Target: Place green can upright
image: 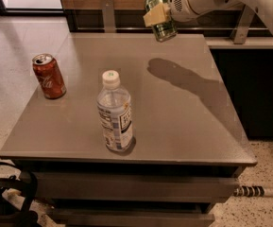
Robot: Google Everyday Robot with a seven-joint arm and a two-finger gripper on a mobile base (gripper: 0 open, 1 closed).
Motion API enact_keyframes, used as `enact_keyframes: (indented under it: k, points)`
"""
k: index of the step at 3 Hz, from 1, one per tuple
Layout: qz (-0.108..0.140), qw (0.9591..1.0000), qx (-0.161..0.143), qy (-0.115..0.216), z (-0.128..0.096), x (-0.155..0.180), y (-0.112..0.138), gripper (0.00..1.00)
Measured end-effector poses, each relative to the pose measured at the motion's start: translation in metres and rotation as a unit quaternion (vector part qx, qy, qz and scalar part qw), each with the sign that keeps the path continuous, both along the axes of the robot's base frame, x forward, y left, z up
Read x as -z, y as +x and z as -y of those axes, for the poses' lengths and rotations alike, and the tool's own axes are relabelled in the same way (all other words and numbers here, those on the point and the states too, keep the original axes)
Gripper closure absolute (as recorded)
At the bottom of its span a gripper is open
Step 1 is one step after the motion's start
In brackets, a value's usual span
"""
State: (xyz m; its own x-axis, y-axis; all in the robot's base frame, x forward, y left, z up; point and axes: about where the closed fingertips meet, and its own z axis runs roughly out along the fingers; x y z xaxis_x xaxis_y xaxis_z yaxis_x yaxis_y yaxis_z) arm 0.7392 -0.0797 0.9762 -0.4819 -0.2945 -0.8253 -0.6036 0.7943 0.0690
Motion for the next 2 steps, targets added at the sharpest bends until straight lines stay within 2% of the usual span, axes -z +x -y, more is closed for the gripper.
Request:
enact_keyframes:
  k: [1,2]
  points:
    - [0.015,0.9996,-0.022,0.013,0.000,0.000,0.002,1.00]
    - [0.040,0.9912,-0.083,0.095,0.012,0.003,0.006,1.00]
